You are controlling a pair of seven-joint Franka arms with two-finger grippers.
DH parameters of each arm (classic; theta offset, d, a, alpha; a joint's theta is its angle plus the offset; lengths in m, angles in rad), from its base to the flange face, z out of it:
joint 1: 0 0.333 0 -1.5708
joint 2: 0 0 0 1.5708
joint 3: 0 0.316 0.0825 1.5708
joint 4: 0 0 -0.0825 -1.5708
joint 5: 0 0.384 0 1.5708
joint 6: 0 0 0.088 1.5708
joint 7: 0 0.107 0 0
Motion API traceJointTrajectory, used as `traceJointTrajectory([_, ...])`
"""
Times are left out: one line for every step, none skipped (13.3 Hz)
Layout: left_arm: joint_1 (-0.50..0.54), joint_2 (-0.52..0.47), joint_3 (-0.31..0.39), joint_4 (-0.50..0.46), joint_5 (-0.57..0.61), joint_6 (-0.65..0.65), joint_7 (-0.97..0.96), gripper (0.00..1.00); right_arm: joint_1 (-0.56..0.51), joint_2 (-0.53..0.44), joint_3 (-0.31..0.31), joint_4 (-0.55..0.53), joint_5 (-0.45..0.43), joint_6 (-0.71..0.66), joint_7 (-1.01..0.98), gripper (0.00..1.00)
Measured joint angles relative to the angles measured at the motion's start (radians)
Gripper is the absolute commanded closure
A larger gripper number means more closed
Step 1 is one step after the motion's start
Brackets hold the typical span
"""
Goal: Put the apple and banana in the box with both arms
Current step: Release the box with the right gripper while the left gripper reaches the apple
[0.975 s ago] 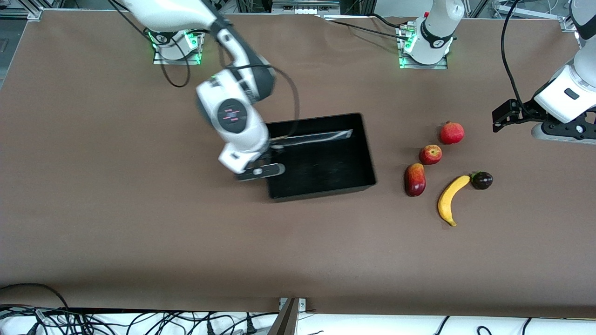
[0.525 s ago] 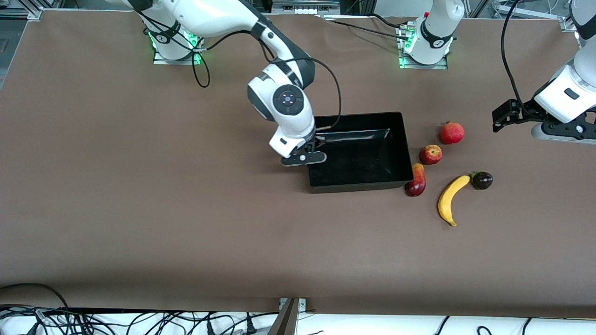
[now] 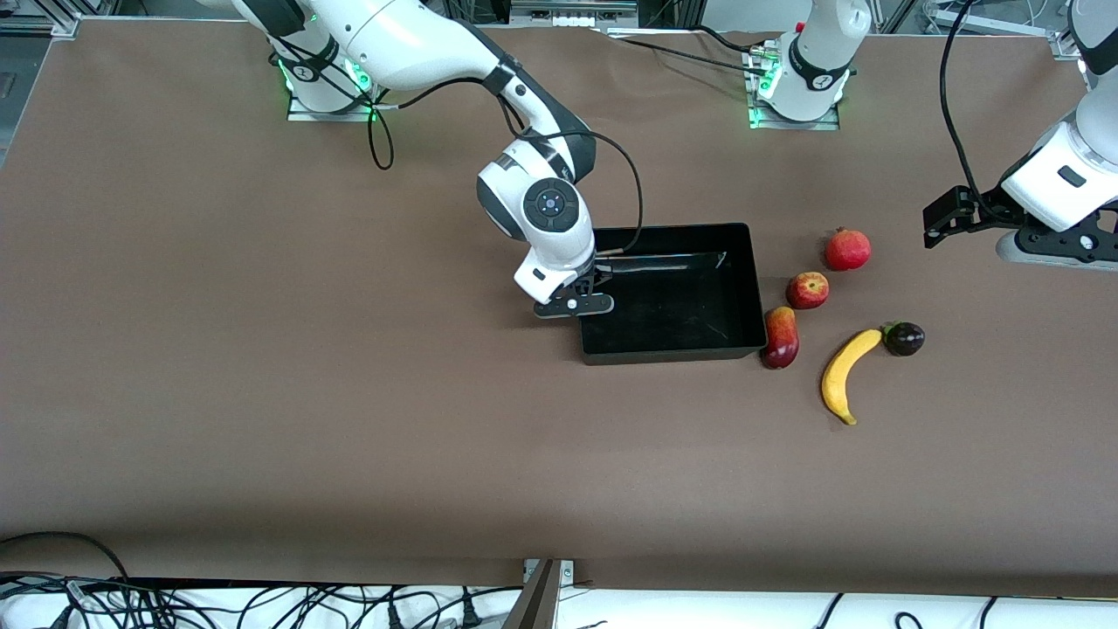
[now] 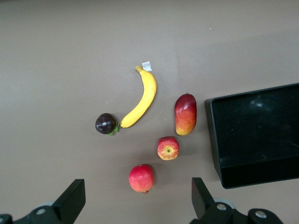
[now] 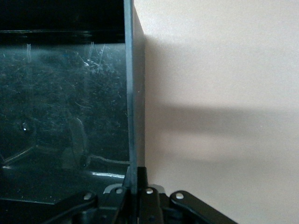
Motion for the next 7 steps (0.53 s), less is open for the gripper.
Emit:
traceJointTrajectory([0.0, 0.0, 0.0, 0.0, 0.0, -0.002, 0.0, 0.0, 0.0, 0.002, -0.001, 0.0, 0.0, 0.0, 0.0, 1.0])
traceJointTrajectory([0.0, 0.0, 0.0, 0.0, 0.0, -0.003, 0.0, 0.0, 0.0, 0.006, -0.001, 0.0, 0.0, 0.001, 0.0, 1.0])
traceJointTrajectory([0.0, 0.0, 0.0, 0.0, 0.0, -0.009, 0.0, 0.0, 0.001, 0.01, -0.002, 0.0, -0.001, 0.003, 0.0, 0.9])
traceJointTrajectory([0.0, 0.002, 0.0, 0.0, 0.0, -0.029, 0.0, 0.0, 0.0, 0.013, -0.003, 0.001, -0.001, 0.007, 0.0, 0.81])
traceJointTrajectory([-0.002, 0.009, 0.0, 0.0, 0.0, -0.067, 0.0, 0.0, 0.001, 0.014, -0.003, 0.003, -0.001, 0.013, 0.0, 0.73])
traceJointTrajectory([-0.005, 0.023, -0.001, -0.001, 0.0, -0.107, 0.0, 0.0, 0.001, 0.014, -0.004, 0.007, -0.001, 0.013, 0.0, 0.58])
traceJointTrajectory([-0.009, 0.046, -0.003, -0.004, 0.0, -0.133, 0.0, 0.0, 0.001, 0.013, -0.006, 0.013, -0.001, 0.014, 0.0, 0.01])
